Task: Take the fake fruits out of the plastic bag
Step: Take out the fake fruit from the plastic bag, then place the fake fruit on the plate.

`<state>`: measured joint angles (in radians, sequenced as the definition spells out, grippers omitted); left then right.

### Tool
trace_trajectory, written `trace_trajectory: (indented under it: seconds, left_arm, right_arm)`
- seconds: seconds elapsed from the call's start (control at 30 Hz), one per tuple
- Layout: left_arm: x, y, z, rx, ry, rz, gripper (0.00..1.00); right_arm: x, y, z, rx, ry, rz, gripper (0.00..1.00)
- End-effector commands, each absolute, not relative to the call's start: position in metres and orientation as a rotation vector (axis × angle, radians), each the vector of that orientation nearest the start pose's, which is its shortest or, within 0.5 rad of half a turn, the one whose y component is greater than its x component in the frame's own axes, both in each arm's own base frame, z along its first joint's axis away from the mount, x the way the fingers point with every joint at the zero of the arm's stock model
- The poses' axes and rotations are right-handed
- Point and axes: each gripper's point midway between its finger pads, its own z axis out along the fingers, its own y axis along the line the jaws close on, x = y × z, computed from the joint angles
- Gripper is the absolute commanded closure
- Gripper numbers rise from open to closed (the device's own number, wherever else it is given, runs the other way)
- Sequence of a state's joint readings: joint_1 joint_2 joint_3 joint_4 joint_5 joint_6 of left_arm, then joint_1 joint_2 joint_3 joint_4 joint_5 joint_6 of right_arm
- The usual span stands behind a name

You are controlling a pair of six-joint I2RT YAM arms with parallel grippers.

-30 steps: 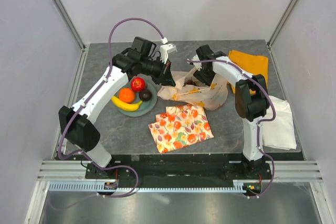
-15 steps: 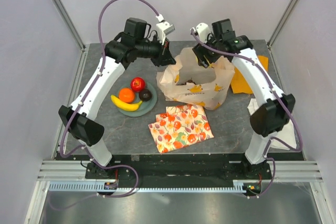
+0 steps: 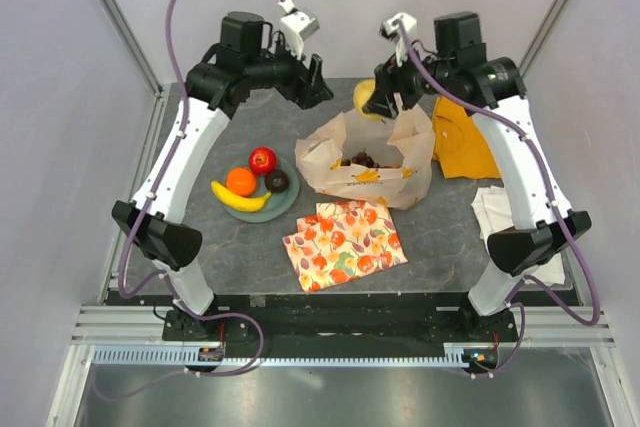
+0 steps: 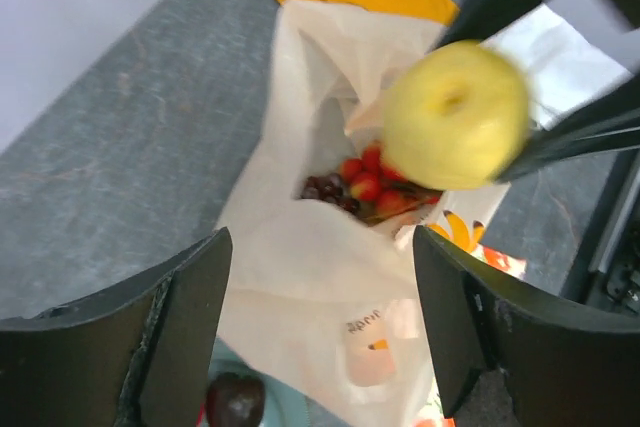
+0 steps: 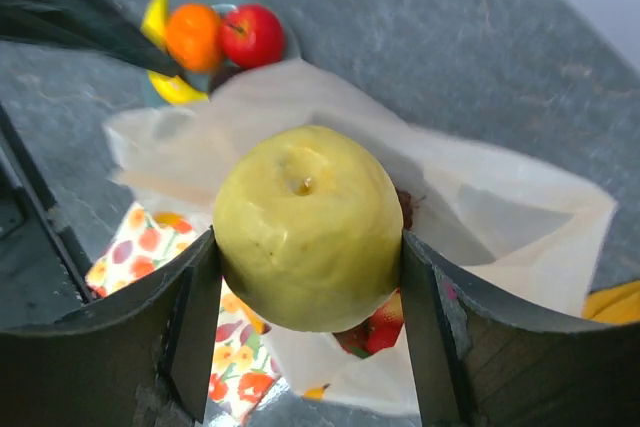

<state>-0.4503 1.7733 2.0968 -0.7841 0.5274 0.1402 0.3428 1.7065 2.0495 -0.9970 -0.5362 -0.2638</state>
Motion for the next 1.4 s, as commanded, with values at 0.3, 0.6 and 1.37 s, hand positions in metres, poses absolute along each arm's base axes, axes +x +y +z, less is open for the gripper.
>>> trace_trajectory:
  seconds: [0.3,0.6,1.37]
  left_arm:
    - [0.321,-0.175,0.507,0.706,1.519,-0.476,0.17]
    - [0.277,-0.102,0.540,0.495,1.464,-0.323,0.17]
    - [0.262,-0.085,0.518,0.429,1.524,-0.375,0.18]
  right_arm:
    - [0.233,0.359,0.394,-1.628,1.342,0.706,0.54]
    - [0.251,0.427,0.245,-2.011,1.309,0.566,0.59]
    - [0.307,0.477,0.100,-2.175,1.270,0.173,0.57]
